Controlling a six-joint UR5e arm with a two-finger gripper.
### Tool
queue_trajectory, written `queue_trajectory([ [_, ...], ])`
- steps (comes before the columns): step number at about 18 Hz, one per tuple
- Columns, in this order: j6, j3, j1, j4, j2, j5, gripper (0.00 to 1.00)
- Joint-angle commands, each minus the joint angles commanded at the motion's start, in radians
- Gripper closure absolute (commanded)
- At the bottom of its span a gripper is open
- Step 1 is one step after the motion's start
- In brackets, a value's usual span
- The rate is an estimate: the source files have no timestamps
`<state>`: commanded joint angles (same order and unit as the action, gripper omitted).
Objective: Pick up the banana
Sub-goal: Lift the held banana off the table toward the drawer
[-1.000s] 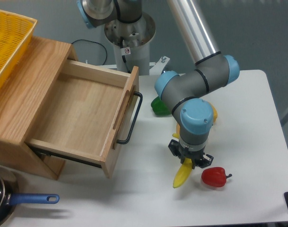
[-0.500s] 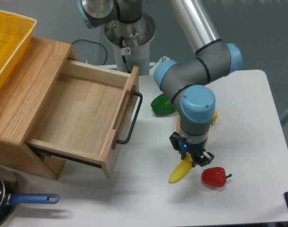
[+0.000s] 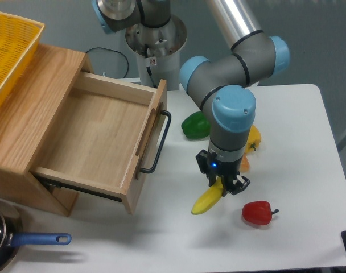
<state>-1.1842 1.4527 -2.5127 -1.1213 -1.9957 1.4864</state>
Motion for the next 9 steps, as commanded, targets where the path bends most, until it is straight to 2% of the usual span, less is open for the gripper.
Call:
queue_trajectory([
  [9,0.002,0.002,0.005,-0.012,0.011,0.002,0.63],
])
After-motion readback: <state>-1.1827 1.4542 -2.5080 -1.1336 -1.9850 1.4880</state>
